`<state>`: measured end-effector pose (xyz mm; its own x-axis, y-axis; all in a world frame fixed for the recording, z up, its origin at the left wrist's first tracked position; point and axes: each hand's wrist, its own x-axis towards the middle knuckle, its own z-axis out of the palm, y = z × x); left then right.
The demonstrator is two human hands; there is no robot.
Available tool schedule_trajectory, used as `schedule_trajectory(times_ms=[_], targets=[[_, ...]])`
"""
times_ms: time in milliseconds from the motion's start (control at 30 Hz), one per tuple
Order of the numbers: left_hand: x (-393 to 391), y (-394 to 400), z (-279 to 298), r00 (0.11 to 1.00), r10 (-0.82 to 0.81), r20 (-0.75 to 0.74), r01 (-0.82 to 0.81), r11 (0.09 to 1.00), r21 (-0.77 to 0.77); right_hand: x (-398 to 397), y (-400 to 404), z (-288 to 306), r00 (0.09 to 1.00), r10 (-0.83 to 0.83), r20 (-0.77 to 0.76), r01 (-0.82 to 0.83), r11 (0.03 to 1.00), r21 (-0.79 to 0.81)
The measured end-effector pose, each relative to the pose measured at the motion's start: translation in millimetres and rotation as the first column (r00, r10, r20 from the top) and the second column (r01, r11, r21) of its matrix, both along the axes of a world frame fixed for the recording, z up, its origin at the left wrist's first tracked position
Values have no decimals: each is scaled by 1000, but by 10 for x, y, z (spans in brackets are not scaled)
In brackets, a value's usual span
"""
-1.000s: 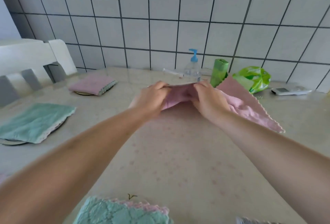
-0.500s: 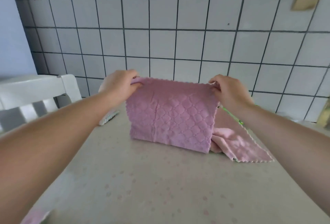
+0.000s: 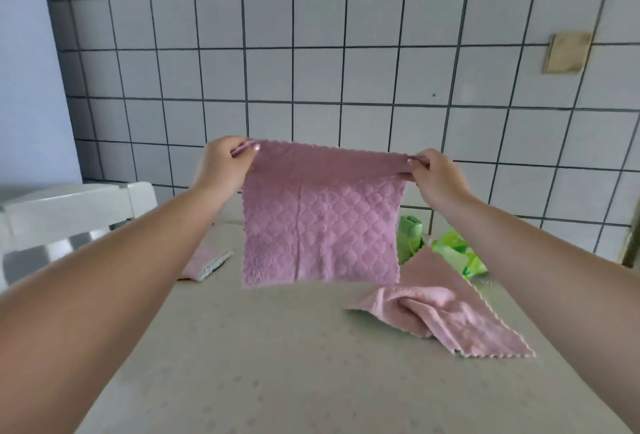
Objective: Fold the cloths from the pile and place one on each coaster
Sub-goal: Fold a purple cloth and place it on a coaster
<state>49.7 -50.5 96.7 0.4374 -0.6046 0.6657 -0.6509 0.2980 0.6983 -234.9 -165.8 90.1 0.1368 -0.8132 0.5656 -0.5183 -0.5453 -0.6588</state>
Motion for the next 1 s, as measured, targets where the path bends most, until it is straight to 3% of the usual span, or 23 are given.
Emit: schedule_trajectory(times_ms=[233, 400, 567, 700, 833, 1000], targets=[[-104, 595, -178, 978, -70, 194, 60, 997, 56, -395, 682, -238, 999, 32, -37, -34, 998, -59], [-149, 1128, -871, 934, -148, 324, 25, 935, 355, -696, 1157, -977, 989, 146, 26, -148, 977, 155], [-229, 1405, -1533, 938, -314, 146, 137, 725, 675, -901, 1360, -1659, 972, 228, -61, -191, 911, 365], [-230, 1480, -1766, 925, -369, 94, 171, 622, 764, -984, 1465, -1810, 968, 250, -19, -195, 798, 570], [-246, 1404, -1769, 920, -383, 81, 177, 591, 787, -956, 1458, -1834, 968, 252, -12, -176, 710, 682], [-227, 1111, -1839, 950, -309, 40, 175, 633, 754, -822, 1241, -1872, 976, 182, -116, -68, 771, 633]])
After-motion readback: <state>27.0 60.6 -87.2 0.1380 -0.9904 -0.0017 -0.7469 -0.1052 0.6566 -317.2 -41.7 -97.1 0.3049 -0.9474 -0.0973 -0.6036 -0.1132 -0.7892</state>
